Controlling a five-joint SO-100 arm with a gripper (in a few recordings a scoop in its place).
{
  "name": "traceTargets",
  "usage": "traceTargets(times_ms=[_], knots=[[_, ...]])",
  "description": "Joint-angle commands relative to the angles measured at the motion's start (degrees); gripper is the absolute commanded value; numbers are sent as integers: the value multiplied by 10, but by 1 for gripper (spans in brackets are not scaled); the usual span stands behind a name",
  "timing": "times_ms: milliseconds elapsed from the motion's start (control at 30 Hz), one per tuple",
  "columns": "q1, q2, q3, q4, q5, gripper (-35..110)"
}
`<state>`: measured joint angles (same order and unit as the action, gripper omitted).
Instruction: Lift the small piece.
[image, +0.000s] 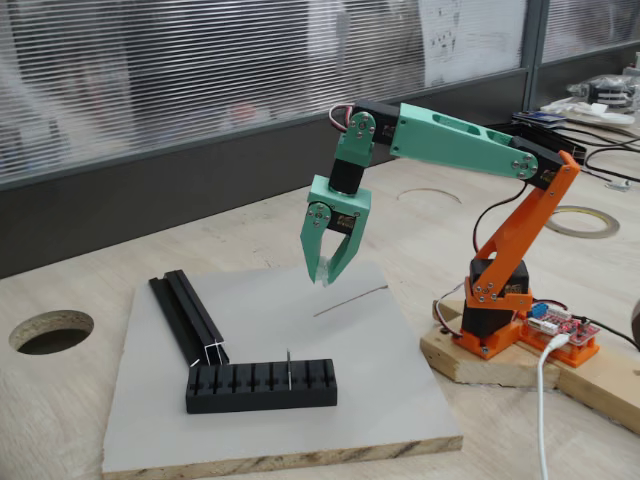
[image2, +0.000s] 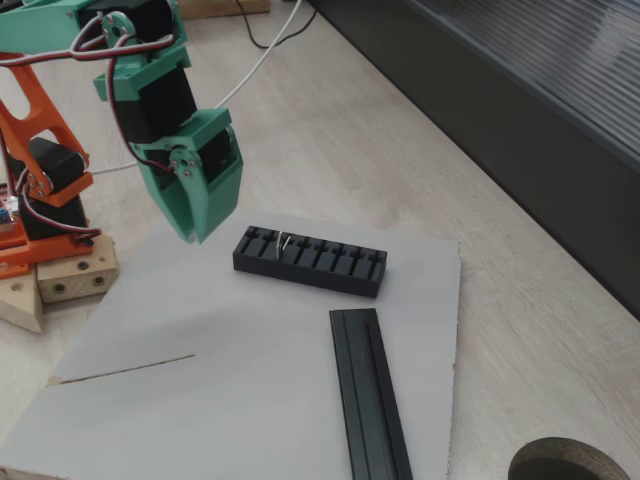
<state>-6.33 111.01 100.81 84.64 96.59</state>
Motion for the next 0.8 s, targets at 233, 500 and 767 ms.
traceTargets(times_ms=[233,500,767], knots=[[-74,3,-6,-2,8,8],[-80,-4,-49,-2,8,8],[-81,-188,-205,1,8,8]])
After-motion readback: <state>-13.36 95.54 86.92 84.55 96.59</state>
